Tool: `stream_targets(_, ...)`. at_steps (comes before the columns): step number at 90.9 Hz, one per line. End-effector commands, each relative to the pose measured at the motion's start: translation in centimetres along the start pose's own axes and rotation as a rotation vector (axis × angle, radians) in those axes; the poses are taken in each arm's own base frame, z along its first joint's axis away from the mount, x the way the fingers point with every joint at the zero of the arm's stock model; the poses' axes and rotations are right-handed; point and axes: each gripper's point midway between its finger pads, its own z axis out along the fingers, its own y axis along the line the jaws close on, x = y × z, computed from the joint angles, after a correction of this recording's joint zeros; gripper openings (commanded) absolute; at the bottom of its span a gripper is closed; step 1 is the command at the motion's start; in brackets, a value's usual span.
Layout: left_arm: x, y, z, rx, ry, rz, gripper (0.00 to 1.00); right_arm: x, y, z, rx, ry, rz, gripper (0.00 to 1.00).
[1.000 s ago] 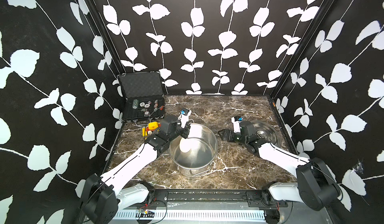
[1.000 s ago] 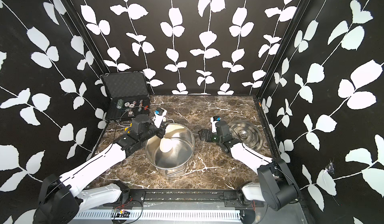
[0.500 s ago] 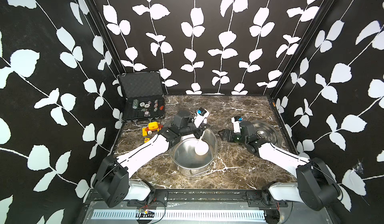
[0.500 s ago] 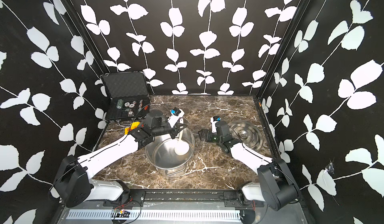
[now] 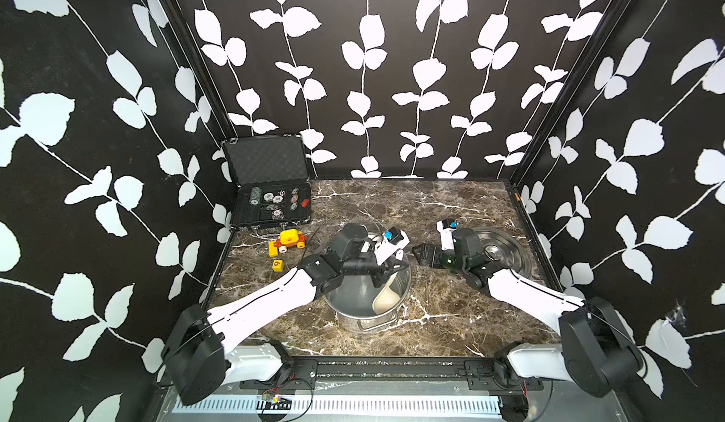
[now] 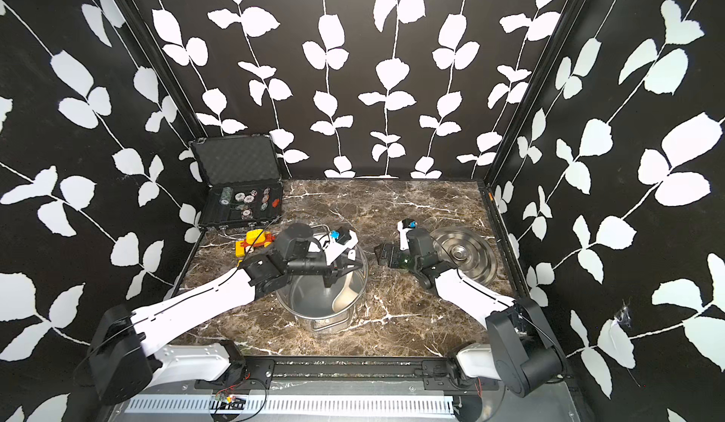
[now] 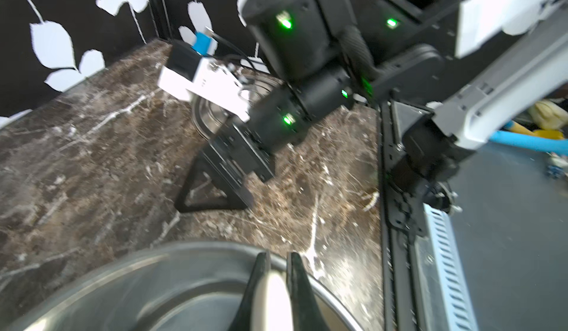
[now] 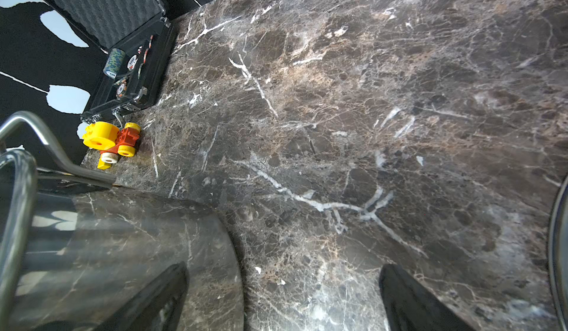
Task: Stir the soup with a spoon
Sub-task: Stir the soup in the pan with a stick.
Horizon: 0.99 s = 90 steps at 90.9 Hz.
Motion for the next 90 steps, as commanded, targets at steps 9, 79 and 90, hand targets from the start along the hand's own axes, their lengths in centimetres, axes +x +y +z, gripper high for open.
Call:
stream_targets(9,2.5,-0.7,-3.6,-0.082,0.083,0.037,0.0,-0.5,0.1,-0.2,-0.005,-0.034,-0.007,0.99)
stream_targets(79,-2.6,1.2,-7.1,-0.28,0.032,0.519,0.0,-4.3,4.9,-6.6,-0.093,-0.083,-0.085,0.99)
stream_targets(90,-4.5,-1.3,-8.8,-0.208,-0.012,0.695,0.0,-5.2,8.4,-9.7,-0.22,-0.071,-0.096,0.99)
